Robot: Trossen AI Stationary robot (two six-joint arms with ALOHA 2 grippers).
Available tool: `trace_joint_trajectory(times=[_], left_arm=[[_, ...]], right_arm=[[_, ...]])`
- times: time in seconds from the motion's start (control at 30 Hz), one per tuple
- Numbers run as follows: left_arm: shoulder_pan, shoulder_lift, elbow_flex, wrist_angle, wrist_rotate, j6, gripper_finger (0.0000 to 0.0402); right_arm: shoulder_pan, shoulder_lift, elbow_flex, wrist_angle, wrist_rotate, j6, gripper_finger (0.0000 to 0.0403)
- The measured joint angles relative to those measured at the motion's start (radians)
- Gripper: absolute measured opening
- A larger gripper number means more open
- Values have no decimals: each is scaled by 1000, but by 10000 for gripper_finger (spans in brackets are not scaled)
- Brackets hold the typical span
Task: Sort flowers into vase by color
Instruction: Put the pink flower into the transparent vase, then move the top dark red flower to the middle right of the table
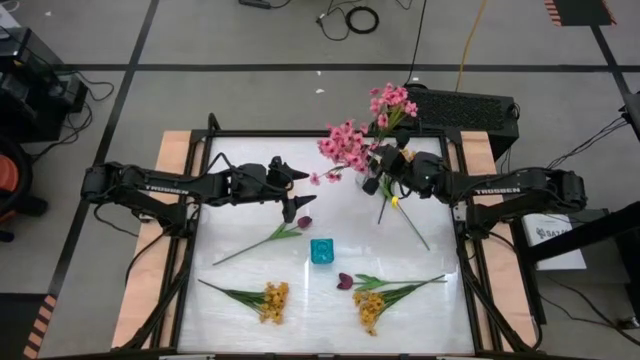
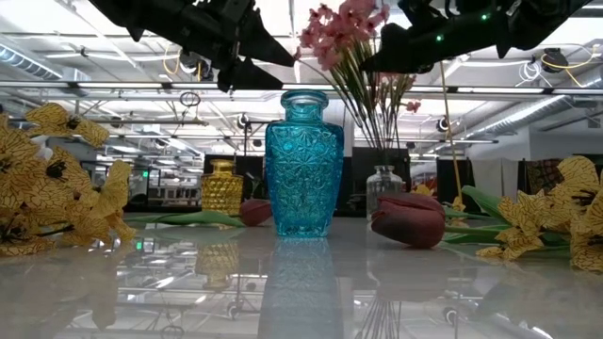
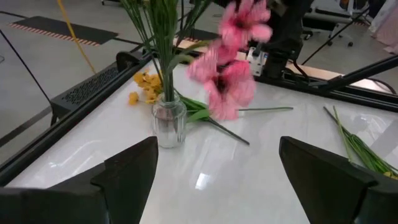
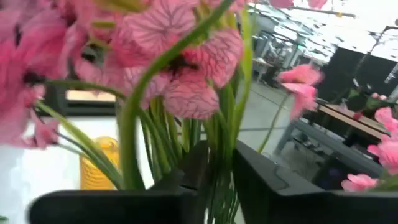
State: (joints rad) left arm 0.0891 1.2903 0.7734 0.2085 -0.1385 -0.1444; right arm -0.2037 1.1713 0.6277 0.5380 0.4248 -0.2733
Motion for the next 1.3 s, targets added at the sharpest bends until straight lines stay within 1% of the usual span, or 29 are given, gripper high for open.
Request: trace_joint_trajectory(times=[0.2, 0.3, 0.4, 0.7, 1.0, 1.17, 1.3], left_arm=[[0, 0, 0, 0, 12, 0, 341], [0, 0, 0, -3, 12, -1, 341], [0, 0, 0, -12, 12, 0, 341], [0, 0, 0, -7, 12, 0, 341], [0, 0, 0, -6, 12, -8, 341], [-1, 0, 0, -8, 12, -8, 341], [-12, 0, 0, -8, 12, -7, 341]], right_arm=[[3, -10, 0, -7, 3, 5, 134], [3, -36, 0, -23, 2, 2, 159], [2, -80, 0, -76, 2, 4, 178], [2, -204, 0, -351, 1, 131, 227], [2, -305, 0, -510, -1, 218, 281], [2, -386, 0, -619, -7, 328, 315], [2, -441, 0, -751, -7, 430, 327]])
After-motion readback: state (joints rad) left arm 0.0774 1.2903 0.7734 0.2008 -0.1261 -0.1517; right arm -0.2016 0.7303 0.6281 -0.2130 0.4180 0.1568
